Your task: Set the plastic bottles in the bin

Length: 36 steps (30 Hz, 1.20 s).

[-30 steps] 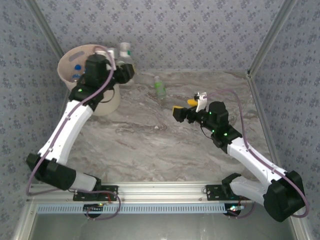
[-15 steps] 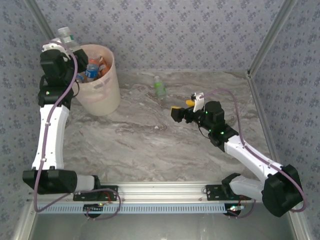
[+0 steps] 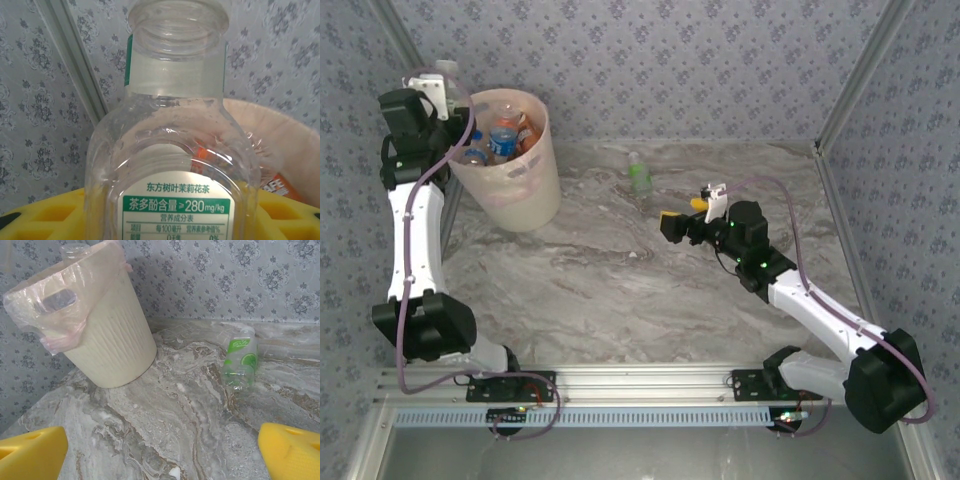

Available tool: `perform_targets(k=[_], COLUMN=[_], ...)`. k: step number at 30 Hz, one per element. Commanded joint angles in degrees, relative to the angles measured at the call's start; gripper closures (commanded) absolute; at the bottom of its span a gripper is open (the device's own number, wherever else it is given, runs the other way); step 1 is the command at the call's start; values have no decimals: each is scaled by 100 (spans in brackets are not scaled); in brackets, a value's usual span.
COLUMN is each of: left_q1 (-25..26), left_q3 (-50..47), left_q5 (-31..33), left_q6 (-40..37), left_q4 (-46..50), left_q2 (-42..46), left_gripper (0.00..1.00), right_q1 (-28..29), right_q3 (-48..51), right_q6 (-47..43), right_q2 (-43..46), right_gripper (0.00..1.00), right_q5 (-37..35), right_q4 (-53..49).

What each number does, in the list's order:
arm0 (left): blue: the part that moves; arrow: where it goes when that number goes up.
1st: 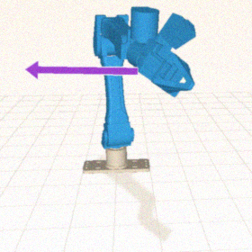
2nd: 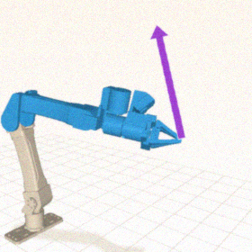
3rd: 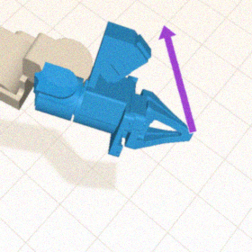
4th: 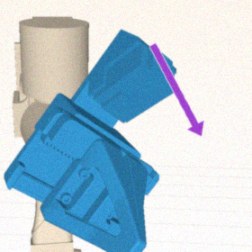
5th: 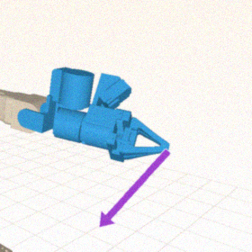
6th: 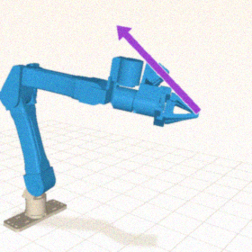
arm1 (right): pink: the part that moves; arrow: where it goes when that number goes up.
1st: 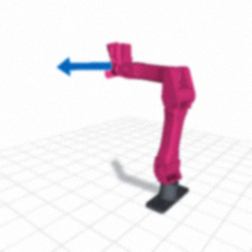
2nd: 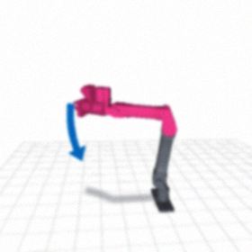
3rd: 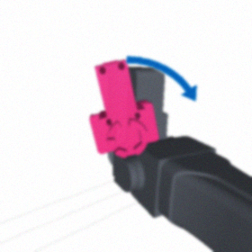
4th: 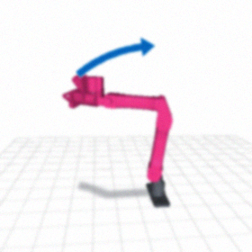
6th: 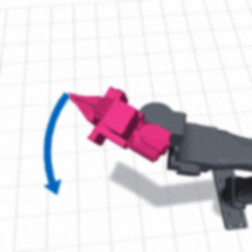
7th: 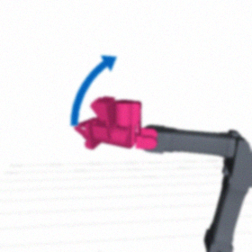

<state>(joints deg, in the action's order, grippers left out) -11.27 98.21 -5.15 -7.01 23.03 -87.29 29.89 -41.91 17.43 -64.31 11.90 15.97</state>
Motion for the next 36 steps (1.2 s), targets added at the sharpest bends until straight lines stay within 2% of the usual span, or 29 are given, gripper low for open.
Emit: perform_targets(k=[1,6,11,14,18,22,29,36], left_q1=[-78,-130,-130,-134,-131,-139,-128,66], left_q3=[416,729,1289,1507,1720,1935,2120,1859], left_q5=[-171,-244,72,68,-172,-302,-621,-616], left_q6=[-827,-1119,-1312,-1332,-1161,-596,1000,1989], left_q4=[165,258,627,744,873,819,899,928], left_q2=[-220,-644,-1285,-1419,-1325,-1239,-1484,-1324], left_gripper=[42,41,38,18,8,2,2,2], right_q1=[55,96,132,142,162,173,217,231], right_q3=[-215,-271,-309,-335,-343,-410,-476,-487], right_q6=[-117,-127,-211,-248,-288,-293,-319,-270], right_q2=[-24,-98,-132,-136,-185,-298,-398,-424], right_gripper=[0,0,0,0,0,0,0,0], right_q5=[-136,-161,-218,-282,-318,-259,-257,-418], right_q4=[-14,3,-82,-138,-129,-129,-145,-220])
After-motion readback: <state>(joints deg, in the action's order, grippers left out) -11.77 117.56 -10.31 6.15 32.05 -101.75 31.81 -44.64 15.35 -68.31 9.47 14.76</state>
